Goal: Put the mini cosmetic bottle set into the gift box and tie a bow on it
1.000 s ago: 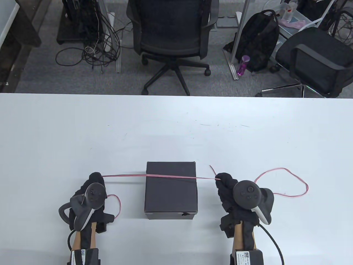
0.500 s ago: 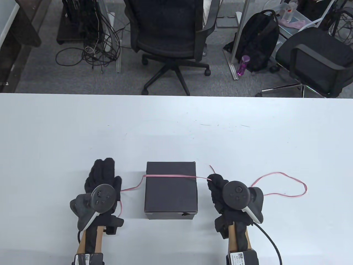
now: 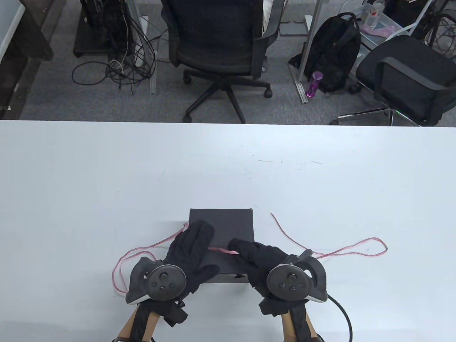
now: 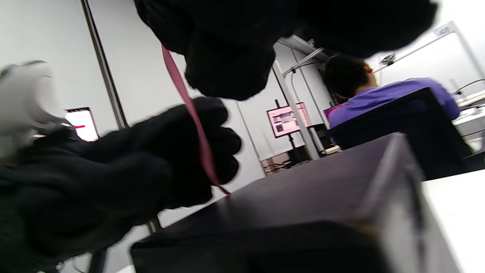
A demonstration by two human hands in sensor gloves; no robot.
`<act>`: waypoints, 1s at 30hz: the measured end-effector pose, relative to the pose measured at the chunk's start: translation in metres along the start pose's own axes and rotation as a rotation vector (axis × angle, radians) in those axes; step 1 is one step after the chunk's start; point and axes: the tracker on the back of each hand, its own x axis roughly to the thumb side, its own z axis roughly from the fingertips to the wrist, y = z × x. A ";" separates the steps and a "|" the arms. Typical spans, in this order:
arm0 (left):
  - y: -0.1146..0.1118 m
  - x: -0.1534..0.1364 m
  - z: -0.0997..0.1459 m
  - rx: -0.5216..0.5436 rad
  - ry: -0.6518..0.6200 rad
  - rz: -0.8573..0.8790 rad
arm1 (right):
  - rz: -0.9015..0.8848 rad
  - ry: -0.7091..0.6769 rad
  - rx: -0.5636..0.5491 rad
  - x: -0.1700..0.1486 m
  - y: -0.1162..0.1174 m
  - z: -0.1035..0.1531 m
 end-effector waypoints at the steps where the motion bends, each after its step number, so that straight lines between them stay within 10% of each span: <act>1: -0.001 0.000 0.000 0.015 0.005 -0.007 | -0.018 -0.010 0.003 0.001 0.000 0.000; 14: 0.037 -0.055 0.017 0.259 0.063 0.601 | -0.120 0.109 -0.142 -0.040 -0.028 0.016; 20: 0.041 -0.087 0.027 0.311 0.274 0.548 | -0.012 0.275 -0.140 -0.065 -0.036 0.026; 26: 0.041 -0.110 0.035 0.269 0.530 0.140 | 0.137 0.484 -0.082 -0.094 -0.036 0.037; 30: 0.030 -0.127 0.037 0.207 0.501 0.180 | 0.194 0.603 0.027 -0.120 -0.015 0.039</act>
